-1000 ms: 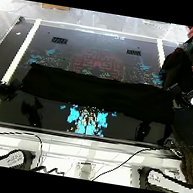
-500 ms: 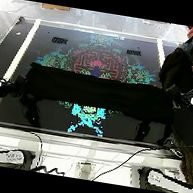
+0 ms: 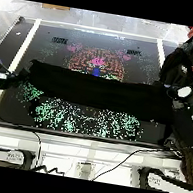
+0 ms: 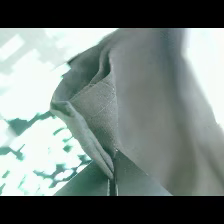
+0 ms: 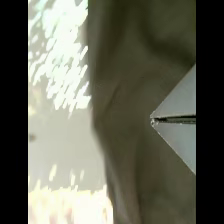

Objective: Fold the clothes and pants, and hang the long-sleeved shirts on hangers.

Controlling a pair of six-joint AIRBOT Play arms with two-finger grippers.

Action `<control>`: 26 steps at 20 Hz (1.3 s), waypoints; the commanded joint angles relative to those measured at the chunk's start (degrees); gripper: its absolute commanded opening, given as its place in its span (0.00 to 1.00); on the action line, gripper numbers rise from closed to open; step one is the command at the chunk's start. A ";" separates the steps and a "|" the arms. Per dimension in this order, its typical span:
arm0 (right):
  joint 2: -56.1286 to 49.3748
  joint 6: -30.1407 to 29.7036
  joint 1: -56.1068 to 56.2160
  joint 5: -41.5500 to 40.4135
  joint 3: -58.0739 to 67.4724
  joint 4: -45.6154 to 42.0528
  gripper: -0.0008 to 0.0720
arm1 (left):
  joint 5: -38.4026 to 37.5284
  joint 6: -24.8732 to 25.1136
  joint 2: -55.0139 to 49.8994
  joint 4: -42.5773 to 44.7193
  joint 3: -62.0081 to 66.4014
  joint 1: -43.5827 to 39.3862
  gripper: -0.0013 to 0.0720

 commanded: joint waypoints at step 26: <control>-38.23 12.13 55.12 -3.58 46.38 5.11 0.04 | -23.67 17.27 30.34 -7.15 9.77 -5.90 0.03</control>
